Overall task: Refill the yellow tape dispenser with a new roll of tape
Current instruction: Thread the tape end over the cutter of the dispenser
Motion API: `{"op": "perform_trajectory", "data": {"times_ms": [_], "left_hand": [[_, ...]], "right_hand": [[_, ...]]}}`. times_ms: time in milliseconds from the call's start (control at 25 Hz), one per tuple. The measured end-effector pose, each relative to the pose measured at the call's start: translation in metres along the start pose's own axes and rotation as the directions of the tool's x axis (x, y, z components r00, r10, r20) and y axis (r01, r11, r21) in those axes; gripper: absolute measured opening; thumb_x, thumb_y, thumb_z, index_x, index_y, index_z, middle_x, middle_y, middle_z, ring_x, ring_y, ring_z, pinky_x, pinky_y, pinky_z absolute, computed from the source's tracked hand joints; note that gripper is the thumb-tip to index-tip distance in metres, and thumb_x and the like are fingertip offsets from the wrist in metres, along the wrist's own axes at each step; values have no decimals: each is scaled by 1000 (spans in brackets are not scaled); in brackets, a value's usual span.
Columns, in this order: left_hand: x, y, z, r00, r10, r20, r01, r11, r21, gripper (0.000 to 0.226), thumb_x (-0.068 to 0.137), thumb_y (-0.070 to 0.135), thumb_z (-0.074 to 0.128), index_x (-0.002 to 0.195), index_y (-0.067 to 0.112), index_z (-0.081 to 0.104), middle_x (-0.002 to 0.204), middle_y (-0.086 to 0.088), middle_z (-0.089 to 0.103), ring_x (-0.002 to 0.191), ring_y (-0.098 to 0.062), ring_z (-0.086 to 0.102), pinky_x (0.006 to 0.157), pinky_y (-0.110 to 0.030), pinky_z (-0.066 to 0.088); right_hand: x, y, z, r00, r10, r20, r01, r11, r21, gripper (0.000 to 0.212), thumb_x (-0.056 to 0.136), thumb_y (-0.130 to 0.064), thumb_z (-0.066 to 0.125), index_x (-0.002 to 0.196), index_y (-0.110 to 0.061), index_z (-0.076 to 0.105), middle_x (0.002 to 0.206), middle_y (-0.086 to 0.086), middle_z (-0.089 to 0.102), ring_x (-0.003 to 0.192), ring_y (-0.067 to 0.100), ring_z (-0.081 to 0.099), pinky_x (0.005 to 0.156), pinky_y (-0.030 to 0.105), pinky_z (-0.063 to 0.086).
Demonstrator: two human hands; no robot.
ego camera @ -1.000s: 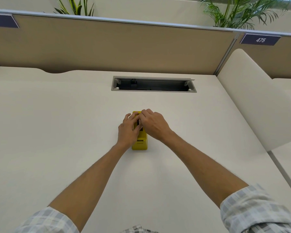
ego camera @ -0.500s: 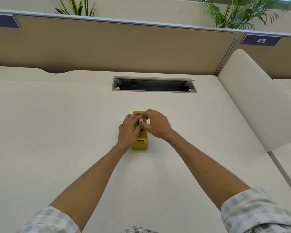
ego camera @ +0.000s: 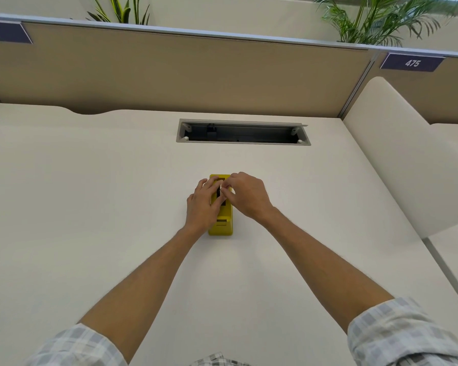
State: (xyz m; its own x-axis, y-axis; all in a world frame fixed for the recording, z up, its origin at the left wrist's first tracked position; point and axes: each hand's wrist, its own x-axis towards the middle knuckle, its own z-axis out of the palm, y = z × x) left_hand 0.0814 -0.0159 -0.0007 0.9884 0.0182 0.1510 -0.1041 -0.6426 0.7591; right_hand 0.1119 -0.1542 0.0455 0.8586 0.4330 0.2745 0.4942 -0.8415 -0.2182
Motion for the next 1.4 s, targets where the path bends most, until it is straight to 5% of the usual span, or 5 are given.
{"op": "perform_trajectory", "data": {"times_ms": [240, 480, 760, 1400], "left_hand": [[0, -1, 1, 1000, 10, -5, -10, 1000, 16, 38, 100, 29, 49, 138, 26, 49, 146, 4, 47, 136, -22, 39, 105, -55, 37], [1, -3, 2, 1000, 9, -1, -9, 1000, 25, 38, 99, 30, 50, 137, 30, 49, 149, 8, 44, 139, -21, 34, 107, -53, 35], [1, -4, 1, 1000, 7, 1, -7, 1000, 16, 36, 100, 29, 48, 136, 29, 50, 146, 7, 47, 138, -21, 36, 106, -54, 36], [1, -6, 4, 1000, -11, -5, 12, 1000, 25, 40, 98, 32, 51, 139, 30, 47, 149, 7, 45, 139, -22, 35, 108, -53, 34]], "right_hand": [[3, -1, 2, 997, -63, 44, 68, 991, -114, 21, 100, -25, 49, 94, -12, 65, 90, 2, 65, 82, 21, 60, 56, 30, 41], [0, 2, 7, 997, 28, 68, -30, 999, 30, 20, 102, -26, 44, 105, -13, 58, 103, 2, 62, 88, 19, 58, 63, 32, 47], [-7, 3, 5, 999, -33, -35, 35, 998, 56, 24, 100, -30, 48, 107, -18, 68, 95, -2, 67, 87, 16, 61, 62, 30, 47], [-3, -1, -1, 985, -159, -68, 152, 984, -93, 7, 87, -8, 68, 80, -8, 71, 74, 6, 68, 69, 24, 60, 50, 26, 33]]}}
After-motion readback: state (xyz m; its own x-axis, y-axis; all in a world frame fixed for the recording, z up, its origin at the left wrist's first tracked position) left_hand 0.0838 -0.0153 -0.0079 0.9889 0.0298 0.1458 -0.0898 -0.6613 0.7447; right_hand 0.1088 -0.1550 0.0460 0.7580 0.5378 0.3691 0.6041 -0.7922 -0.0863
